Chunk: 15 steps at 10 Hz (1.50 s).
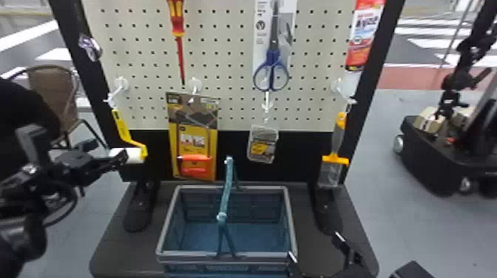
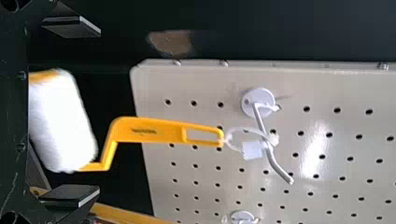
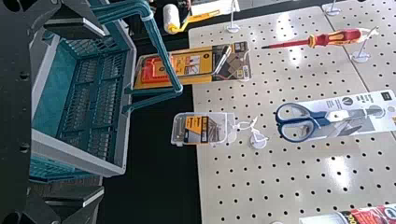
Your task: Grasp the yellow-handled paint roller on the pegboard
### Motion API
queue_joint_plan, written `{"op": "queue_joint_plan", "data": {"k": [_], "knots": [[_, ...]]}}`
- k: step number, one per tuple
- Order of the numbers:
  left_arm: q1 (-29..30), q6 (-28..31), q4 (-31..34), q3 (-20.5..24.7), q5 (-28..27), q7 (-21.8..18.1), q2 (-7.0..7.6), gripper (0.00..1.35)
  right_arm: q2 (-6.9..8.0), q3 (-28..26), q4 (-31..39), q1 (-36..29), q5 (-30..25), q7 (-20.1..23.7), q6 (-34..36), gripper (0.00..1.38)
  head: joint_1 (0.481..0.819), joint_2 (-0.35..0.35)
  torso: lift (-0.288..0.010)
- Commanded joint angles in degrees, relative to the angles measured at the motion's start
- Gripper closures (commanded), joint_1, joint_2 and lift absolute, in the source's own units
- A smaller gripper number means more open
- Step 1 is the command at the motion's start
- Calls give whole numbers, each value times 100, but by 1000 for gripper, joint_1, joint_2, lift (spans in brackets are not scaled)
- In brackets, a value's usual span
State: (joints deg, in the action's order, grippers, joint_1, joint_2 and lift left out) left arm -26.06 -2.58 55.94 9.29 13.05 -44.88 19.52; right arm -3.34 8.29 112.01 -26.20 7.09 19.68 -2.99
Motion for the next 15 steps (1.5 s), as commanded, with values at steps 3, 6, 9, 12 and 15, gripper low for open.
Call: {"op": "queue_joint_plan", "data": {"k": [3, 6, 9, 12, 15], "knots": [[-418, 205, -60, -463, -57, -65, 43, 127, 0, 14, -56, 45, 21, 9, 0, 124, 549, 0, -100], [-565, 293, -60, -595, -373, -82, -18, 515, -9, 23, -113, 94, 47, 88, 0, 124, 549, 0, -100], [-553, 240, -45, -603, -567, -73, -115, 763, -18, 14, -127, 119, 56, 176, 61, 124, 549, 0, -100], [-553, 266, 39, -603, -593, -73, -124, 1102, -26, 14, -141, 119, 38, 202, 114, 124, 549, 0, -100], [-492, 363, 236, -603, -628, 6, -141, 1136, -26, 14, -155, 119, 21, 202, 132, 125, 549, 0, -100]]}}
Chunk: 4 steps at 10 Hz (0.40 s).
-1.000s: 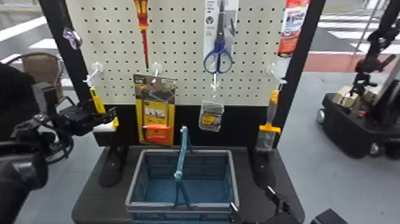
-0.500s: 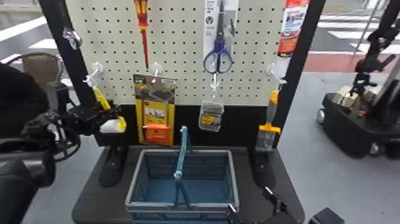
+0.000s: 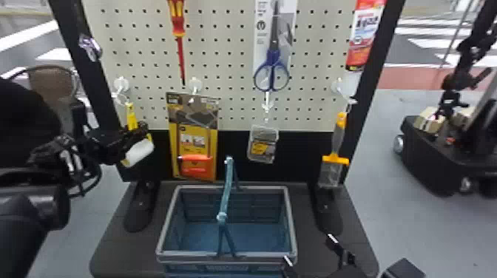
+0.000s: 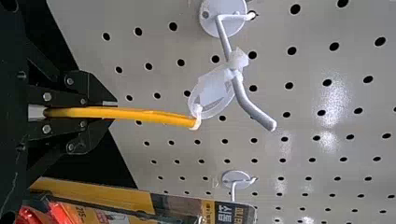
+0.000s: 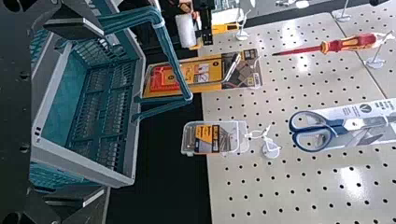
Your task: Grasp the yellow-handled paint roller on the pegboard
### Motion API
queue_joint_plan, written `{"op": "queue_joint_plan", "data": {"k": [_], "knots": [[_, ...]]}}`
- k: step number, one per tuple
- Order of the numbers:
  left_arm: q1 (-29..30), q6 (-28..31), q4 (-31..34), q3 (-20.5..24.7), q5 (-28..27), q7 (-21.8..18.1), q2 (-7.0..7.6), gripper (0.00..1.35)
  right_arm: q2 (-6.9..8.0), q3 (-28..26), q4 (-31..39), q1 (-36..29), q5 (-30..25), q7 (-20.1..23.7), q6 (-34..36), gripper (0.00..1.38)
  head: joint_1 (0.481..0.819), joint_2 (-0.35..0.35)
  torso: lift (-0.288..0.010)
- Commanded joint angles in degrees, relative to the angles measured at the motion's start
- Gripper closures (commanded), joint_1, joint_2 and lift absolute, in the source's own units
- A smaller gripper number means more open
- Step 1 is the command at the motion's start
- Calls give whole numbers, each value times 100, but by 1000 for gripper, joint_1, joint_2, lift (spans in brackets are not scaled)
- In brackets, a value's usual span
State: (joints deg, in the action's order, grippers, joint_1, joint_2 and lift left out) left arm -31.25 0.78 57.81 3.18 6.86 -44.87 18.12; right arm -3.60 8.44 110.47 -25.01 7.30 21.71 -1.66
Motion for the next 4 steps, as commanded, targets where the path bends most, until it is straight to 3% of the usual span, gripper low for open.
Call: {"op": "queue_joint_plan", "data": {"k": [1, 4], "knots": [[52, 10, 49, 7, 8, 13, -10, 1136, 0, 0, 0, -12, 0, 0, 8, 124, 549, 0, -100], [89, -43, 63, 7, 35, 22, -19, 1136, 0, 0, 0, -12, -9, 0, 17, 124, 549, 0, -100]]}}
